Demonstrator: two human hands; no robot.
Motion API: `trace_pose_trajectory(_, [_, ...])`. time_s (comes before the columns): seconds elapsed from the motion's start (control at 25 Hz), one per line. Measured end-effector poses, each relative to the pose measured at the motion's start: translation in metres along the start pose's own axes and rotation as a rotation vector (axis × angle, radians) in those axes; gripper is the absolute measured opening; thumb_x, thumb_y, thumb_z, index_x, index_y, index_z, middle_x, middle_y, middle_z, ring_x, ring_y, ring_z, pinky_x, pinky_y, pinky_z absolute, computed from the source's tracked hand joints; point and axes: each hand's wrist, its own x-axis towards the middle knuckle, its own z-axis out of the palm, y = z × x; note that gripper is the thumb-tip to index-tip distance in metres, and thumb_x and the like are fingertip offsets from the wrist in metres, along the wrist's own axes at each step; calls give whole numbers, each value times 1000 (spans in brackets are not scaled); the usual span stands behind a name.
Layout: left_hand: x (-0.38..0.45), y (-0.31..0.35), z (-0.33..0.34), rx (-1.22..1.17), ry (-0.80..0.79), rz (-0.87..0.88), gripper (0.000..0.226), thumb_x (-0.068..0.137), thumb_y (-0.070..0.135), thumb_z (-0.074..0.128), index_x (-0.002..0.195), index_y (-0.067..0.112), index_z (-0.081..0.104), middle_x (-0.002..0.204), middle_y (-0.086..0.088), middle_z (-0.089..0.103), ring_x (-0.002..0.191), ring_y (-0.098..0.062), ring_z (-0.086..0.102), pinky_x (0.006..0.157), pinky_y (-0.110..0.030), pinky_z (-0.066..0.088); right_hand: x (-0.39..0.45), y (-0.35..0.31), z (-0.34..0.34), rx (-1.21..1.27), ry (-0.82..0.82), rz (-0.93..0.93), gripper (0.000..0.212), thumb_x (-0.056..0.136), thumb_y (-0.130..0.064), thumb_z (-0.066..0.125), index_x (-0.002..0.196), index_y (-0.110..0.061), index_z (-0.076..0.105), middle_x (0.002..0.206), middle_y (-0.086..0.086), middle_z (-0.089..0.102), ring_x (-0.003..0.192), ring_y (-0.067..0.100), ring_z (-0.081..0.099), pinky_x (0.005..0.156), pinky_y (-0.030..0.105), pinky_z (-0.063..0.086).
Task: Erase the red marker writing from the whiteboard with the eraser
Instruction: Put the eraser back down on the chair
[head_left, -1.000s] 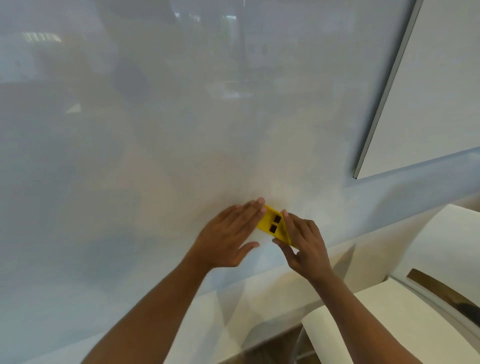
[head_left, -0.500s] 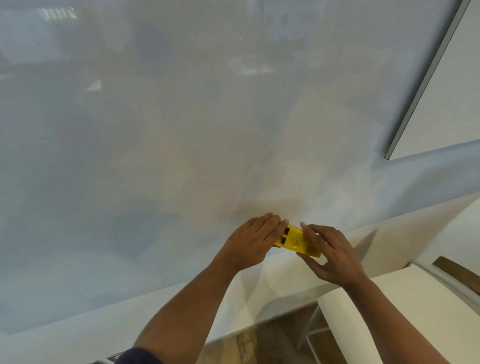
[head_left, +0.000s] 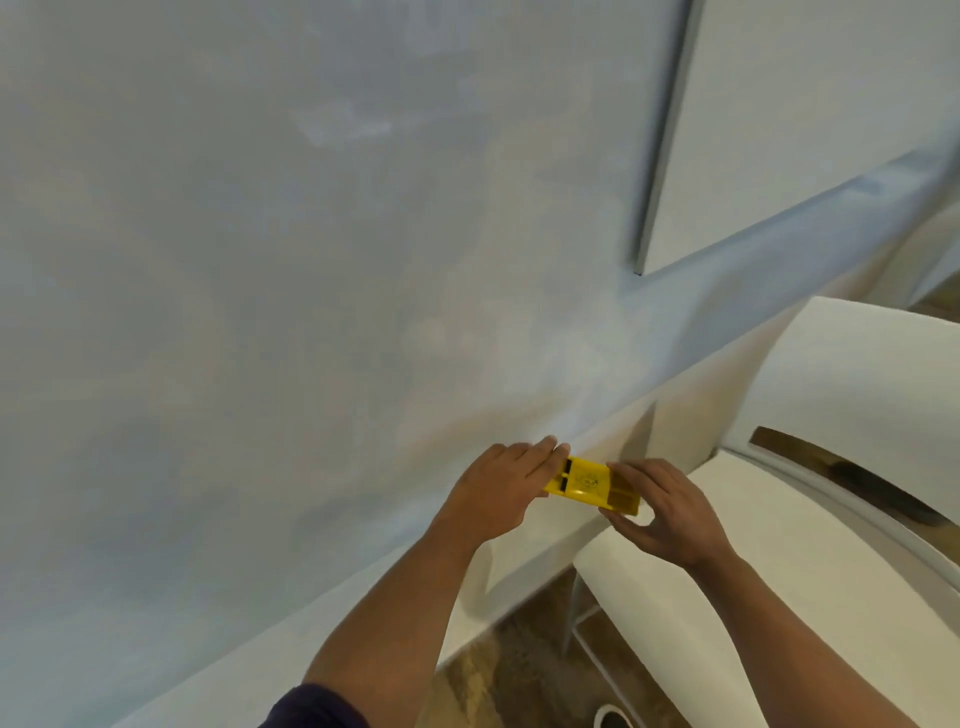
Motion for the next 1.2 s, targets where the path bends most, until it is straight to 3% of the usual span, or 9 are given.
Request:
trace_pose_trajectory(0.12, [35,28,16,-13,-48,66,80,75,30,98,146,15,64,143,-7,67,78,-19,73,66,-31,60,-32,17,-18,-45,-15,137,54,82,-37,85,124,-7,70,113,7,70,95,25,67,78,32,58])
trace_pose_trajectory(0.28, [80,69,33,-110,-131,59,94,53,20,104,141,16,69,140,-6,69,67,-16,71,57,-26,59,-67,36,-37,-80,-46,298,58,74,-34,92,123,-9,72,113,5,72,96,21,68,78,28,58])
trace_pose_trajectory(0.48, [125,109,86,-231,-223,57,90,97,-7,54,170,16,7,178,-10,10,116,-35,65,98,-45,57,-114,65,-53,-125,-134,455,63,71,-40,95,123,-14,73,111,-1,73,91,17,70,69,24,59])
trace_pose_trajectory(0.68, [157,164,126,-352,-390,41,80,108,9,45,171,21,-3,166,-3,37,131,-31,58,102,-46,54,-163,86,-62,-196,-254,620,66,63,-41,100,119,-16,76,105,-4,74,84,17,73,59,23,58])
trace_pose_trajectory(0.8, [169,193,136,-434,-605,73,82,109,19,52,171,20,-3,172,-2,25,144,-30,49,107,-46,50,-193,90,-62,-230,-320,787,67,60,-36,102,118,-13,76,105,-2,75,85,20,75,54,26,59])
trace_pose_trajectory(0.88, [171,210,144,-430,-720,109,82,109,23,54,171,18,1,179,-3,6,154,-30,38,114,-45,45,-212,94,-56,-202,-385,910,64,77,-35,93,132,-13,70,120,0,72,103,25,72,66,32,61])
trace_pose_trajectory(1.0, [171,229,153,-393,-846,141,82,111,30,54,171,19,0,179,-5,-10,156,-34,35,120,-46,40,-228,96,-46,-199,-478,1012,60,102,-38,61,157,-24,42,150,-5,52,136,21,50,91,36,55])
trace_pose_trajectory(1.12, [169,242,158,-344,-908,162,85,110,30,55,171,20,-4,178,-3,-16,149,-38,45,119,-47,42,-235,96,-40,-173,-533,1099,61,105,-36,54,161,-28,33,156,-7,44,142,17,42,97,34,52])
trace_pose_trajectory(1.2, [170,247,158,-320,-902,201,83,111,25,53,171,18,-3,178,-2,-13,157,-33,32,121,-48,41,-238,96,-36,-169,-558,1141,60,106,-33,53,162,-28,31,157,-8,43,143,17,41,98,34,52])
